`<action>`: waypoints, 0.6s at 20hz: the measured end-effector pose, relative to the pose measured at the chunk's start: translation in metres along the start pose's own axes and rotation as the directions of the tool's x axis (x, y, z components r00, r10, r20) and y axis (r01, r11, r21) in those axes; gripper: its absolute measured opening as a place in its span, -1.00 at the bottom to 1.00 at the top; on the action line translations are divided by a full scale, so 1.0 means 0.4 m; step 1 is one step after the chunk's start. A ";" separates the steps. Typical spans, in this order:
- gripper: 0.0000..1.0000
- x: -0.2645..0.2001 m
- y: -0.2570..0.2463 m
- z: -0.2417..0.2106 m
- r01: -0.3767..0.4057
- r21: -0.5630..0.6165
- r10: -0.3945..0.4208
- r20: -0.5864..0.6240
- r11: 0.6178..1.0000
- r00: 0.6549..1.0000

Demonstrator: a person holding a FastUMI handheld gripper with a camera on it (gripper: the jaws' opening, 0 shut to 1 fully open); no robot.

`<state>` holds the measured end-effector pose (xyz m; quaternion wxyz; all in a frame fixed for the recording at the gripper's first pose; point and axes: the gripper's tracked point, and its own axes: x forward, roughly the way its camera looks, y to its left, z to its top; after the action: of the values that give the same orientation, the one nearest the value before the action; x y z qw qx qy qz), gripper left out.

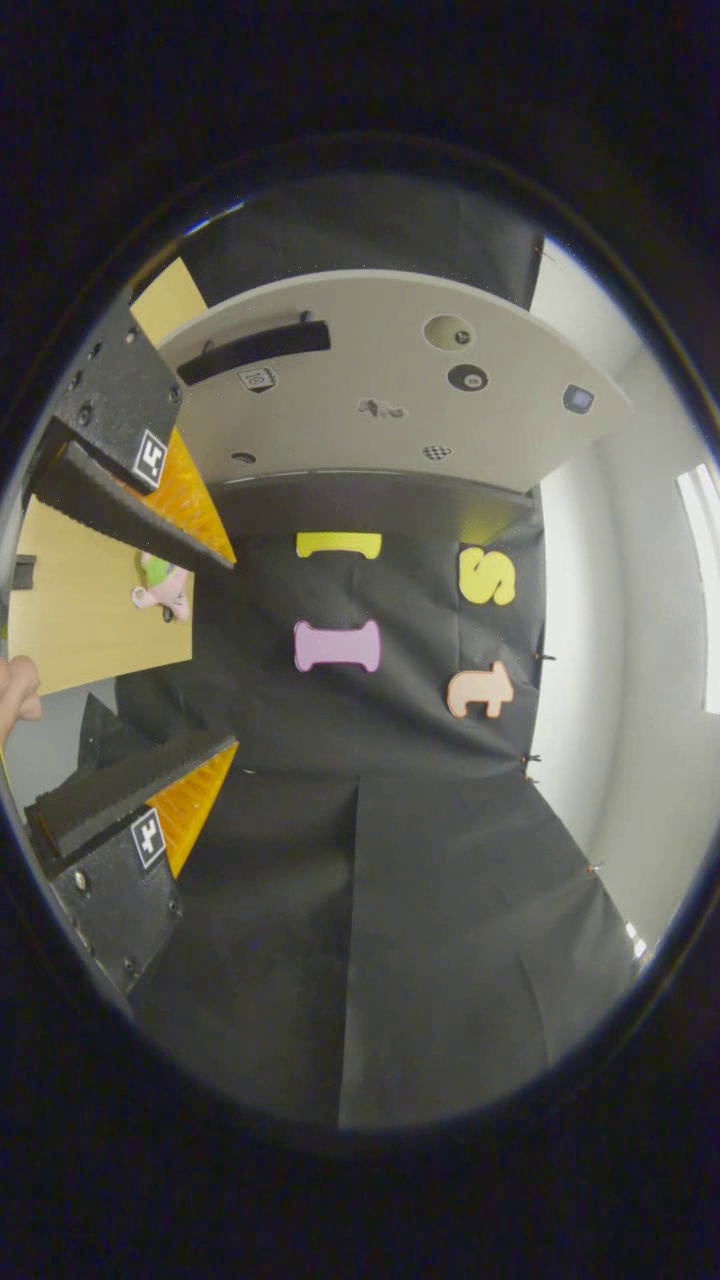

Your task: Open the shoe cabinet door, grab the shoes and put them into the shoe cabinet, then close the shoe cabinet door.

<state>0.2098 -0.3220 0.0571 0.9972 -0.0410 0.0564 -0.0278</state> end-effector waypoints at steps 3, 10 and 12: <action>1.00 0.017 0.038 0.015 -0.072 -0.028 0.073 0.037 0.997 0.997; 1.00 0.070 0.226 0.003 -0.204 0.013 0.203 0.010 0.979 0.979; 1.00 0.074 0.306 -0.008 -0.276 0.019 0.276 -0.011 0.961 0.961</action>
<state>0.2452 -0.2024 0.0405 0.9912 -0.0238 0.0680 0.1106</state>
